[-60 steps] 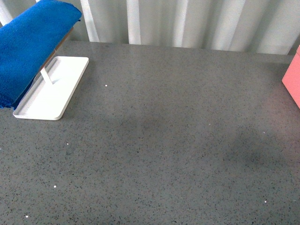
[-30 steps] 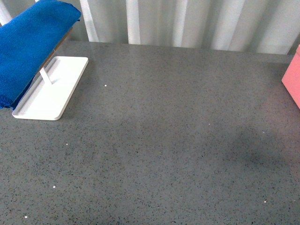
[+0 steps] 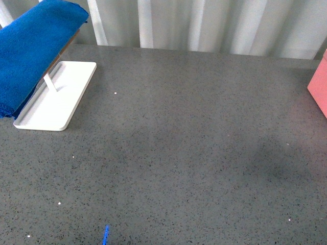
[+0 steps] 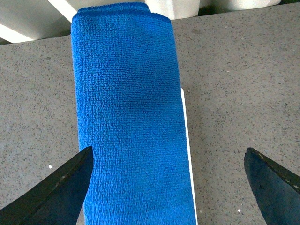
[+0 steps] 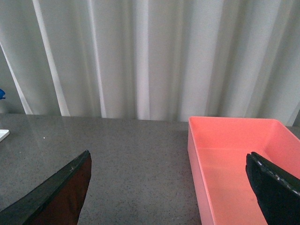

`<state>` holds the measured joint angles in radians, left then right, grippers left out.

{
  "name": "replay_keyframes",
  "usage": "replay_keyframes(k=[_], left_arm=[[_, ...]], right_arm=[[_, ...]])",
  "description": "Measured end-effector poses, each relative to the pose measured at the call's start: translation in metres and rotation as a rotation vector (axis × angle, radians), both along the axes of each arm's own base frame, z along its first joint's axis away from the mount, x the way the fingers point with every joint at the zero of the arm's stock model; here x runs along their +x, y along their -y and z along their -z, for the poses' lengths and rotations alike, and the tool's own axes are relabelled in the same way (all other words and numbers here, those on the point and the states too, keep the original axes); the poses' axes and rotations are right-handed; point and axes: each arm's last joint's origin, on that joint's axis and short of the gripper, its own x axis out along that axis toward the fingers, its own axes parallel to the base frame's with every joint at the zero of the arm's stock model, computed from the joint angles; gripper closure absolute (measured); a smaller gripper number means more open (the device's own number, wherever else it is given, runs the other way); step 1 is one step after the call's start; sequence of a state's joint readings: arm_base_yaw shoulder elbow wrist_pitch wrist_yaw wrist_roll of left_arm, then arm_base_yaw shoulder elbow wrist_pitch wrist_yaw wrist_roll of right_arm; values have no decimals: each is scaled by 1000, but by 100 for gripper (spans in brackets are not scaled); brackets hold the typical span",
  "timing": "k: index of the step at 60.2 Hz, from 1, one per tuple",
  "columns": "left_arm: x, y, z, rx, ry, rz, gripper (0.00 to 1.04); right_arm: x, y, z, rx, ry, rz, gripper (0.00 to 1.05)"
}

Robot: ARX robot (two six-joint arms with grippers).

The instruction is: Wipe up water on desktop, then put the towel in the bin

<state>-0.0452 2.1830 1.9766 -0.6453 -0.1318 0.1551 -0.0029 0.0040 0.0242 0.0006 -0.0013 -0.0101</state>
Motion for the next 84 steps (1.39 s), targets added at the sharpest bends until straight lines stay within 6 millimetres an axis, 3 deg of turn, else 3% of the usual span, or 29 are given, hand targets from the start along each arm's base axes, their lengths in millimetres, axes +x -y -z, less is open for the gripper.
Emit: replay_keyframes(k=[36, 50, 62, 84], left_arm=[[23, -27, 35, 28, 43, -79, 7], [23, -36, 57, 36, 6, -92, 7], [22, -37, 63, 40, 3, -88, 7], [21, -35, 66, 42, -11, -74, 62]], right_arm=[[0, 0, 0, 0, 0, 0, 7], [0, 0, 0, 0, 0, 0, 7], [0, 0, 0, 0, 0, 0, 7], [0, 0, 0, 0, 0, 0, 7]])
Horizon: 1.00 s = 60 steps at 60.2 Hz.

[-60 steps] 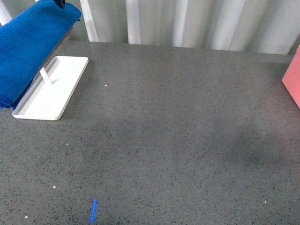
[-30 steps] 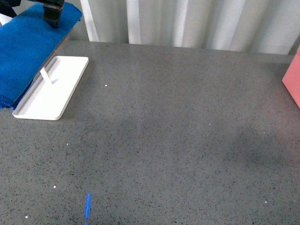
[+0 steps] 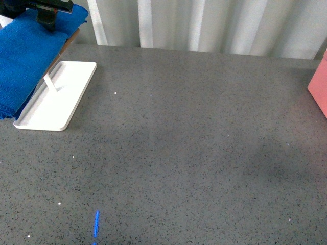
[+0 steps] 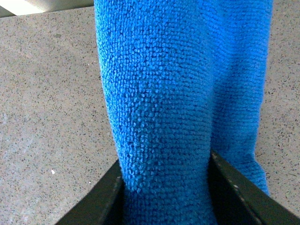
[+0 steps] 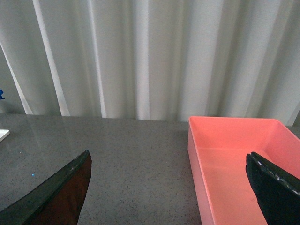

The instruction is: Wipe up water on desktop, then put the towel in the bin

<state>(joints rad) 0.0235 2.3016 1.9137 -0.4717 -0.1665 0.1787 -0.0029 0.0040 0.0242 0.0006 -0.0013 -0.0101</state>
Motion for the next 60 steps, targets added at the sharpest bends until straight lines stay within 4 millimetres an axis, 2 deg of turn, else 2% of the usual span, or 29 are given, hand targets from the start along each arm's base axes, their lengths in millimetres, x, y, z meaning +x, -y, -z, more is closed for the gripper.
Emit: replay_keyframes(k=[7, 14, 19, 26, 37, 43, 46, 53, 60], left_arm=[[0, 0, -1, 2, 1, 0, 81], [-1, 0, -7, 1, 10, 1, 95], [-2, 0, -9, 3, 13, 4, 99], [-8, 1, -18, 8, 21, 30, 99], [-24, -1, -70, -6, 139, 72, 99], [-40, 3, -114, -29, 247, 109, 99], [-46, 6, -127, -48, 285, 131, 99], [-64, 27, -154, -123, 376, 205, 99], [-84, 58, -166, -226, 438, 292, 99]], right_arm=[[0, 0, 0, 0, 0, 0, 7], [0, 0, 0, 0, 0, 0, 7], [0, 0, 0, 0, 0, 0, 7], [0, 0, 0, 0, 0, 0, 7], [0, 0, 0, 0, 0, 0, 7], [0, 0, 0, 0, 0, 0, 7], [0, 0, 0, 0, 0, 0, 7], [0, 0, 0, 0, 0, 0, 7], [0, 0, 0, 0, 0, 0, 7]])
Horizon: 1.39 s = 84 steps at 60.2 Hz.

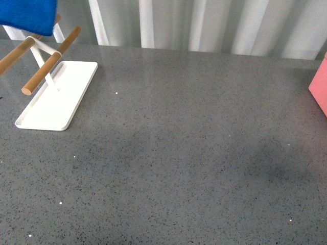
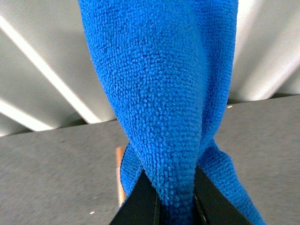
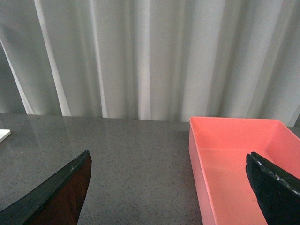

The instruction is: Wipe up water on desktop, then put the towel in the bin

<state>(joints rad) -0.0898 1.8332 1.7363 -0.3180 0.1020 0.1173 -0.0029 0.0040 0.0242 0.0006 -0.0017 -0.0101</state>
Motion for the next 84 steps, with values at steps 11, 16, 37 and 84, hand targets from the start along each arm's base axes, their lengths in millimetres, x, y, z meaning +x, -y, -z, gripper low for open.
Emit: replay_keyframes(k=[11, 16, 37, 84], left_arm=[[-28, 60, 14, -128, 6, 141, 99], [-37, 89, 37, -185, -41, 193, 99], [-60, 145, 71, -387, -127, 248, 99], [-66, 181, 57, -554, -208, 263, 99]], right_arm=[[0, 0, 0, 0, 0, 0, 7], [0, 0, 0, 0, 0, 0, 7], [2, -1, 6, -79, -265, -263, 7], [142, -44, 12, -38, -271, -583, 7]])
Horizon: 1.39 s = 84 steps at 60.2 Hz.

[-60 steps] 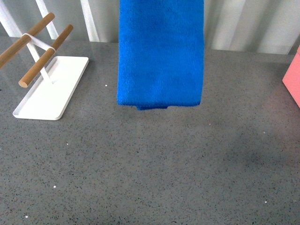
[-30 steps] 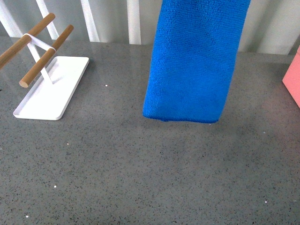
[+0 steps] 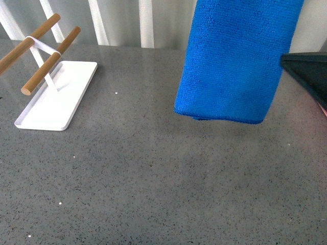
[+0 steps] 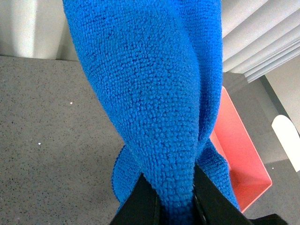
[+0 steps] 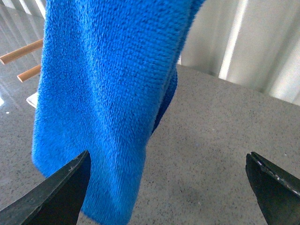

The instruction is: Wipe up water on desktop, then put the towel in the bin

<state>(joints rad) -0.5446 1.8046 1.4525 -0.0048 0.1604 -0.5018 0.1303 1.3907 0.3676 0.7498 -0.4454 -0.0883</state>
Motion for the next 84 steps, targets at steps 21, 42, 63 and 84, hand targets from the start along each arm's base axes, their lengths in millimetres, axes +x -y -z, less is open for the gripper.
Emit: replay_keyframes(k=[21, 42, 63, 84], left_arm=[[-5, 8, -3, -29, -30, 27, 99], [-5, 7, -1, -37, -59, 30, 99], [-3, 0, -4, -60, -73, 21, 99], [4, -16, 3, -45, -95, -33, 61]], right_arm=[[33, -30, 5, -53, 89, -68, 7], [49, -53, -7, 5, 158, -136, 37], [51, -60, -11, 31, 170, -132, 97], [54, -37, -18, 26, 152, -61, 101]])
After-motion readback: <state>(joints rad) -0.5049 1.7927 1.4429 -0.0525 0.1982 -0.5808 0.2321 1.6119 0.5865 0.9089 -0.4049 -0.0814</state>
